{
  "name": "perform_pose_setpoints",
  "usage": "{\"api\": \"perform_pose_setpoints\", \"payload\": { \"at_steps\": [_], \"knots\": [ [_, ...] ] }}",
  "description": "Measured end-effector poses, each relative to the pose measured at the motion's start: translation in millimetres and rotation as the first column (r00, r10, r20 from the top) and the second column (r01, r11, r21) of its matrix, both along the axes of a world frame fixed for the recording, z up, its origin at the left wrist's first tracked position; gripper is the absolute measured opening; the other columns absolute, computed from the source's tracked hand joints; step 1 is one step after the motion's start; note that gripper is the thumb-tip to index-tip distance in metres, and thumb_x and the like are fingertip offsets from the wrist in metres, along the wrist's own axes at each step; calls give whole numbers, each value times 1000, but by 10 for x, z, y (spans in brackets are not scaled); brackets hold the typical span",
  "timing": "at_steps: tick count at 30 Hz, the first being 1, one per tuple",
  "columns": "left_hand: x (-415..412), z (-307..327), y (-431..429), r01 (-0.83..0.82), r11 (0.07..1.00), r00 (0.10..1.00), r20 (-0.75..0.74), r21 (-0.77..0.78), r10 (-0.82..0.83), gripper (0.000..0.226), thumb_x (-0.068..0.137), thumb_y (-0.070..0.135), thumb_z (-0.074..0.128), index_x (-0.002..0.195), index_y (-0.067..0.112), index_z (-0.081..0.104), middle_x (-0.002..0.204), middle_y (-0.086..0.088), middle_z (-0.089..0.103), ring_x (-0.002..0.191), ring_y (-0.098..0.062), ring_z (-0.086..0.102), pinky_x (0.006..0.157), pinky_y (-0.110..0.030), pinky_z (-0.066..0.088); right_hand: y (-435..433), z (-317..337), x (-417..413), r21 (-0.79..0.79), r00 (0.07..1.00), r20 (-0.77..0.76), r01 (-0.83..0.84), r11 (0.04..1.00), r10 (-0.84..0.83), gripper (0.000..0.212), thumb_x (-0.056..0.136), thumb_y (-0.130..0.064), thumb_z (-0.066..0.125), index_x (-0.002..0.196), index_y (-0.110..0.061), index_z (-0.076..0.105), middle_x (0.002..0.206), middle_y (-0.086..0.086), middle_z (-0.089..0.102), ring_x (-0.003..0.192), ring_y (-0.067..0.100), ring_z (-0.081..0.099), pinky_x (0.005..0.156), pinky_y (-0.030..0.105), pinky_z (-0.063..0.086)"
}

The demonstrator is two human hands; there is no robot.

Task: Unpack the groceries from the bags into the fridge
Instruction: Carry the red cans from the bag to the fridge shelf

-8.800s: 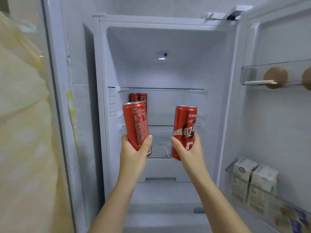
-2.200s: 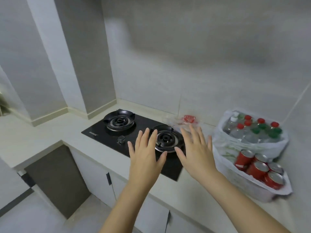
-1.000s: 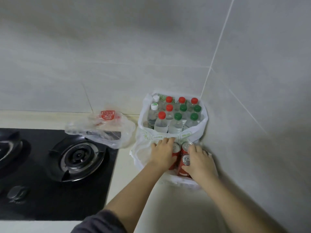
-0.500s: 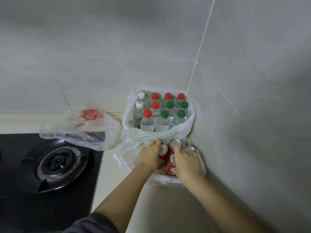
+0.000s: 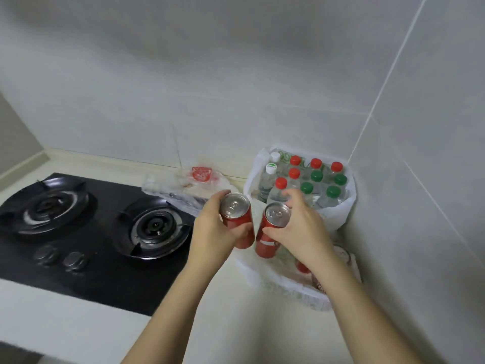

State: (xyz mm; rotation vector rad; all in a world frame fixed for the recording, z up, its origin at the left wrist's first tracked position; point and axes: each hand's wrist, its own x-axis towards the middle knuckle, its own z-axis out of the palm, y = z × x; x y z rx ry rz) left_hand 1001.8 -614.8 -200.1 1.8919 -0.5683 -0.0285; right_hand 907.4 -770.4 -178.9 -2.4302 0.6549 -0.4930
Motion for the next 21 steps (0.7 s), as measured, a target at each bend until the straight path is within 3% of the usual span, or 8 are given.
{"api": "perform_pose_setpoints", "payload": {
  "at_steps": [6, 11, 17, 21],
  "knots": [
    [-131, -9, 891, -251, 968, 968, 25, -7, 251, 65, 59, 20, 83, 111, 48, 55, 105, 31, 62, 99, 7, 60, 81, -15, 48, 581, -88, 365, 164, 973, 86, -225, 960, 213, 76, 63, -31, 84, 125, -32, 40, 114, -11, 57, 99, 17, 58, 74, 28, 39],
    [-352, -405, 1441, -426, 901, 902, -38, 86, 430, 64, 62, 12, 83, 100, 52, 51, 102, 30, 62, 98, 6, 59, 81, -16, 47, 1012, -484, 526, 176, 935, -13, -346, 921, 354, 79, 64, -33, 86, 126, -32, 37, 122, -8, 59, 103, 19, 60, 76, 26, 38],
    [-590, -955, 1757, -547, 821, 815, -121, 162, 567, 56, 64, 11, 83, 110, 30, 58, 99, 22, 61, 92, -1, 58, 74, -13, 42, 1274, -959, 491, 194, 912, -162, -346, 918, 378, 77, 67, -29, 84, 130, -27, 40, 128, -4, 59, 111, 25, 59, 84, 31, 47],
    [-631, -1124, 1819, -566, 805, 792, -155, 179, 591, 57, 64, 10, 82, 106, 38, 56, 99, 23, 60, 92, 5, 57, 72, -9, 40, 1346, -1098, 466, 194, 910, -205, -322, 927, 359, 72, 72, -24, 79, 134, -23, 41, 132, -1, 56, 113, 26, 57, 84, 31, 43]
  ]
}}
